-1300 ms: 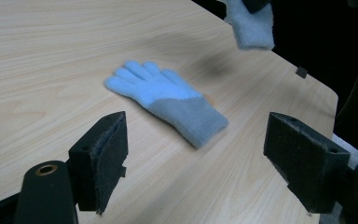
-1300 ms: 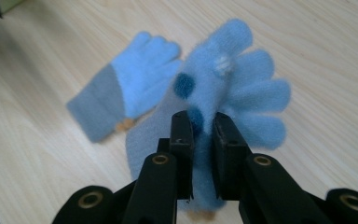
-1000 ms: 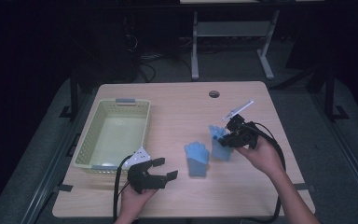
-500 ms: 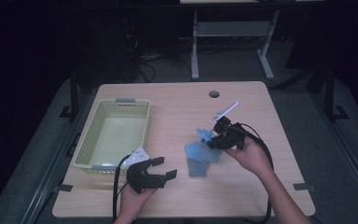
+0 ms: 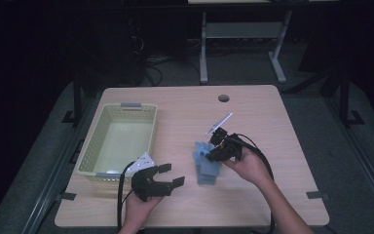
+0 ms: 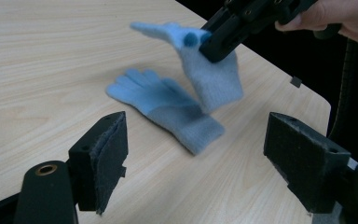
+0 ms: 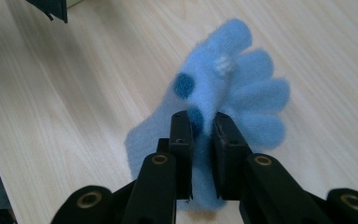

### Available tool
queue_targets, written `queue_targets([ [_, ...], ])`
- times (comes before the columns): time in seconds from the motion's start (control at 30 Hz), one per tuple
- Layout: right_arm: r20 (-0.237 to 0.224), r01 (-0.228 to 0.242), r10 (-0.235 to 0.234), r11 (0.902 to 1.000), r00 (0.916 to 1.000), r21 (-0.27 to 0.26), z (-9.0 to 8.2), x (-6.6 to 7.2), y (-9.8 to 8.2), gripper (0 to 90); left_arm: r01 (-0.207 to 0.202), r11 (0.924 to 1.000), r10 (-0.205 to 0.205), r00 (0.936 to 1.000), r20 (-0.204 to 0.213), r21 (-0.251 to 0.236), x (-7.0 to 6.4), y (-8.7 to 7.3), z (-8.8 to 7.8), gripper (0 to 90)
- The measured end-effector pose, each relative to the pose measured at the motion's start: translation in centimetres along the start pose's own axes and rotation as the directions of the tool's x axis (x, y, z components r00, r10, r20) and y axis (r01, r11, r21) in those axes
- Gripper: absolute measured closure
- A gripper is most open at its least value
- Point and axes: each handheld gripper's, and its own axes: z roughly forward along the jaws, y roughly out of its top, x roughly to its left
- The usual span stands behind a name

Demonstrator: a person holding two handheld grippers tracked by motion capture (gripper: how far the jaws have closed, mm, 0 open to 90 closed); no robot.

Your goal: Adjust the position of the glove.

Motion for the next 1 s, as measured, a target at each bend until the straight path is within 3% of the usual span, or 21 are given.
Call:
queue_targets([
  [0.63,-0.045,0.011,-0.008,0.9979,0.9989,0.064,2.2,0.5,-0.2,79.4,0.004,1.0000,-0.004,1.0000,0.003,-0.004,0.1,-0.1,0.1,21.4],
  [1.0,-0.025,0.020,-0.017,0.9948,0.9995,0.100,3.6,0.2,-0.1,76.9,0.021,0.9998,-0.021,0.9998,0.006,-0.005,0.4,-0.2,0.1,21.4],
])
